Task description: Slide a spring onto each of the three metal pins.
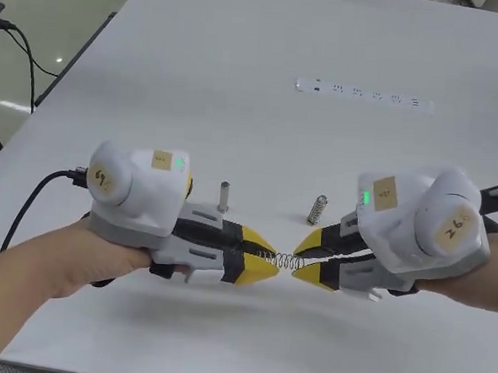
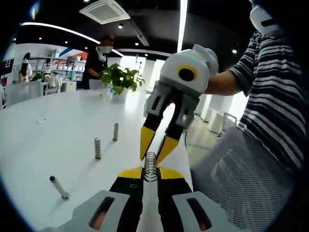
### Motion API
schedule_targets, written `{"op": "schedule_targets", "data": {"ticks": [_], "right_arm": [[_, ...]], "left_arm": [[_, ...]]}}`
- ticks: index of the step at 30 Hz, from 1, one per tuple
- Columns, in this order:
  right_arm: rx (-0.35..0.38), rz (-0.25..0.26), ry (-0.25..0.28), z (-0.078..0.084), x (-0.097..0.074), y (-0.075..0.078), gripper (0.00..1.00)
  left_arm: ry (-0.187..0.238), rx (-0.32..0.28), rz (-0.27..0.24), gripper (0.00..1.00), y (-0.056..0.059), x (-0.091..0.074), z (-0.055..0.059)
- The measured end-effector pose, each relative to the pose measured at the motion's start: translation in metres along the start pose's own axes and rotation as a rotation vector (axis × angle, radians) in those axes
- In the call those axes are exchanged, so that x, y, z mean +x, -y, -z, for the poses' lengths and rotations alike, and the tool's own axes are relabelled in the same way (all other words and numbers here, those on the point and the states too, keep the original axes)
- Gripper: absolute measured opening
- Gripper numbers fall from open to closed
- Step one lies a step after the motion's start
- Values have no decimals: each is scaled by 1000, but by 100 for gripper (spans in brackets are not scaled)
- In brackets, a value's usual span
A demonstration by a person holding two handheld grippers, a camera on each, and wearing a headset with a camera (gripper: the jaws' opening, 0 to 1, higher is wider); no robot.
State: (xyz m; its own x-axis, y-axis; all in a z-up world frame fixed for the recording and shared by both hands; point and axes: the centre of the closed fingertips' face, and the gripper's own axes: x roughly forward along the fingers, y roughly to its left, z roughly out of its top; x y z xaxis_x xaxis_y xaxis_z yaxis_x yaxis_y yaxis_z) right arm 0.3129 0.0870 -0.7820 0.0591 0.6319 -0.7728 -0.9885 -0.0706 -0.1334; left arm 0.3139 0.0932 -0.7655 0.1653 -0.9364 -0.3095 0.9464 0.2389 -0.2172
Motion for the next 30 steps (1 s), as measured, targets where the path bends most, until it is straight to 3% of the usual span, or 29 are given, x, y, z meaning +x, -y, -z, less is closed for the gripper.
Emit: {"op": "schedule_targets", "data": {"ticks": [9, 14, 22, 30], "right_arm": [[-80, 9, 7, -10, -10, 3, 7], [-88, -8, 50, -26, -16, 4, 7], [-2, -38, 159, -46, -17, 1, 7], [38, -42, 191, -55, -15, -2, 8]], "left_arm": [[-16, 2, -8, 3, -2, 0, 4], [-26, 3, -9, 3, -3, 0, 8], [-36, 8, -10, 3, -1, 0, 9], [-47, 19, -6, 3, 1, 3, 11]]}}
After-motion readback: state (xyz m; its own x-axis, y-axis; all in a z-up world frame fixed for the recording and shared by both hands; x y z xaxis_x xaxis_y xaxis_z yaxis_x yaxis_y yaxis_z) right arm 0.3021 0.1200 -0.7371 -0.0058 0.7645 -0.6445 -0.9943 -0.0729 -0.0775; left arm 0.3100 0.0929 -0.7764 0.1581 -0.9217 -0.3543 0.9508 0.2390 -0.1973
